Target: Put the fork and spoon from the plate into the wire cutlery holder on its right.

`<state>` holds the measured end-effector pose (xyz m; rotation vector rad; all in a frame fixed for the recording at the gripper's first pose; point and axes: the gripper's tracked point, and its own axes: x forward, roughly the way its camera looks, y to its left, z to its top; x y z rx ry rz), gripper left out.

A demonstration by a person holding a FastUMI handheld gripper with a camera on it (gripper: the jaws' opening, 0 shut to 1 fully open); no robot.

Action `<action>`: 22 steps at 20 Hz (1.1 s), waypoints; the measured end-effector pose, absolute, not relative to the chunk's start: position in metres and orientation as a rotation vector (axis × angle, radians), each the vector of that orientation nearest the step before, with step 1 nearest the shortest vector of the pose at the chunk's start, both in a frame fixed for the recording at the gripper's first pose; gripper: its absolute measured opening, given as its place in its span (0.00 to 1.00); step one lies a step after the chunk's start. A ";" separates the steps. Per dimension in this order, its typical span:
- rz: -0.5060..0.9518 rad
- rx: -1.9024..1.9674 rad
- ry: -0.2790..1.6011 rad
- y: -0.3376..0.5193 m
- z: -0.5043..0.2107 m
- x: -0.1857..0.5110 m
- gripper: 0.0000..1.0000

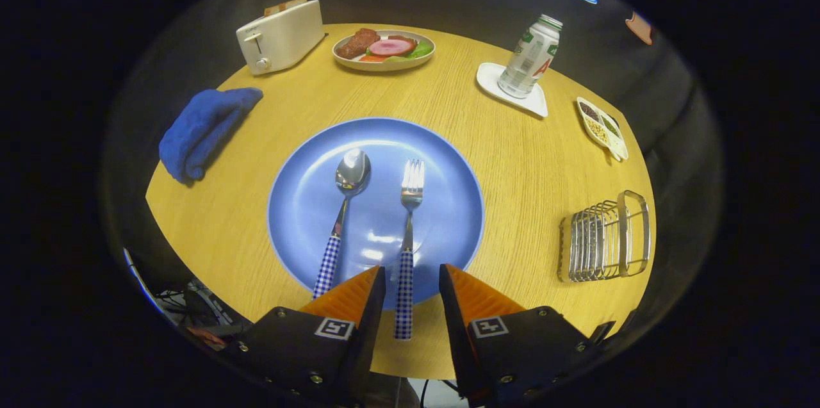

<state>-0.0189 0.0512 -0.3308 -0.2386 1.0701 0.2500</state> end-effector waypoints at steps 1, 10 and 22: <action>0.256 -0.252 1.073 0.052 -0.332 -0.016 0.39; 0.312 -0.308 1.189 0.052 -0.342 -0.013 0.03; 0.467 -0.605 1.270 -0.039 -0.261 -0.025 0.03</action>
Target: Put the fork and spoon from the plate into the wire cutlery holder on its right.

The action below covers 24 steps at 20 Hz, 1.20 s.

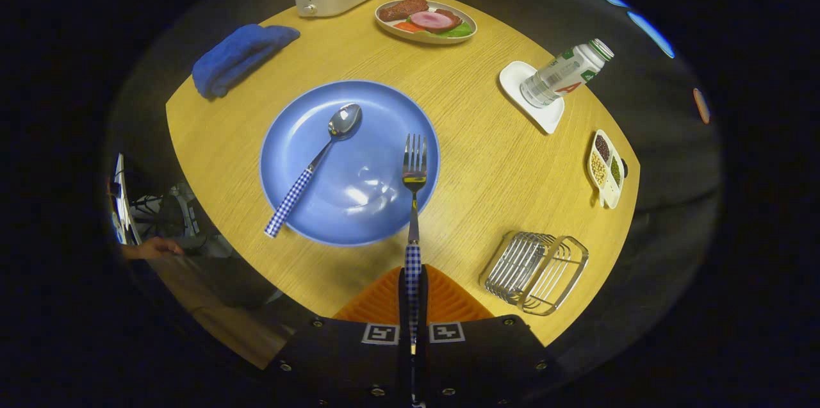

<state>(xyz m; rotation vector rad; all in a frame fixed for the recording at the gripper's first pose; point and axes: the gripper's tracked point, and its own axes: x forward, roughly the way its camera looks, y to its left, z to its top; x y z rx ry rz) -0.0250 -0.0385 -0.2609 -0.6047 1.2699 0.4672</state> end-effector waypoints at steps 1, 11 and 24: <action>0.481 -0.629 1.275 -0.047 -0.253 -0.028 0.03; 0.392 -0.789 1.396 -0.174 -0.191 -0.043 0.03; 0.399 -0.824 1.619 -0.218 -0.199 -0.022 0.03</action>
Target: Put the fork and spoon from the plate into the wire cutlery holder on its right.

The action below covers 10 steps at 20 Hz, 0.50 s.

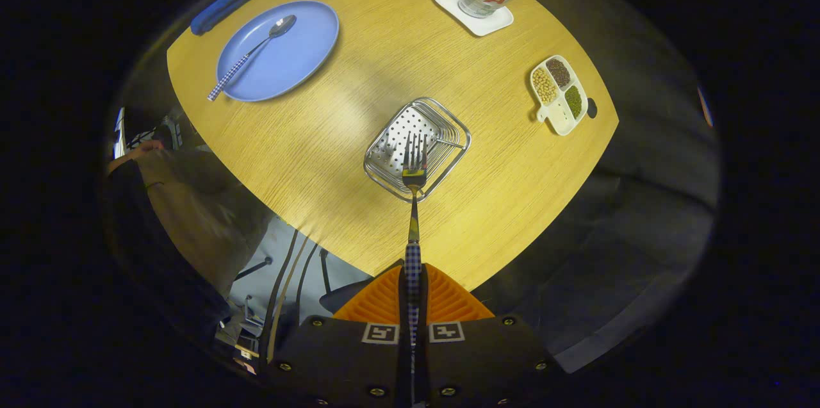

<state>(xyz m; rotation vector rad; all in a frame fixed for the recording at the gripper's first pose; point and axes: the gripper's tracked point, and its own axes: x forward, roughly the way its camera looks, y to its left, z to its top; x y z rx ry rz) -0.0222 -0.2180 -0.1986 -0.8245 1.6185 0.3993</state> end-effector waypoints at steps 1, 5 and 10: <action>0.404 -0.825 1.627 -0.217 -0.200 -0.020 0.03; 0.413 -0.853 1.669 -0.214 -0.206 -0.010 0.03; 0.406 -0.864 1.747 -0.215 -0.220 0.004 0.03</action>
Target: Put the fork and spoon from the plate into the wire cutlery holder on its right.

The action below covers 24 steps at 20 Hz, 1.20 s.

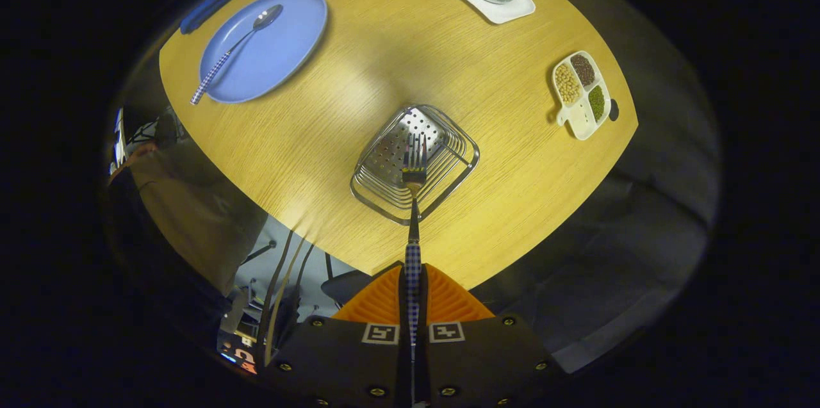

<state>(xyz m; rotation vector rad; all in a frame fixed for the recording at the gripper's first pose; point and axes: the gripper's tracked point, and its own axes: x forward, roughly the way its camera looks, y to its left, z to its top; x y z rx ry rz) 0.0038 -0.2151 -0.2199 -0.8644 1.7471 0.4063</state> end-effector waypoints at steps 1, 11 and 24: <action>0.410 -0.865 1.756 -0.214 -0.224 0.008 0.03; 0.394 -0.883 1.809 -0.203 -0.252 0.024 0.03; 0.306 -0.665 1.774 -0.197 -0.247 0.025 0.14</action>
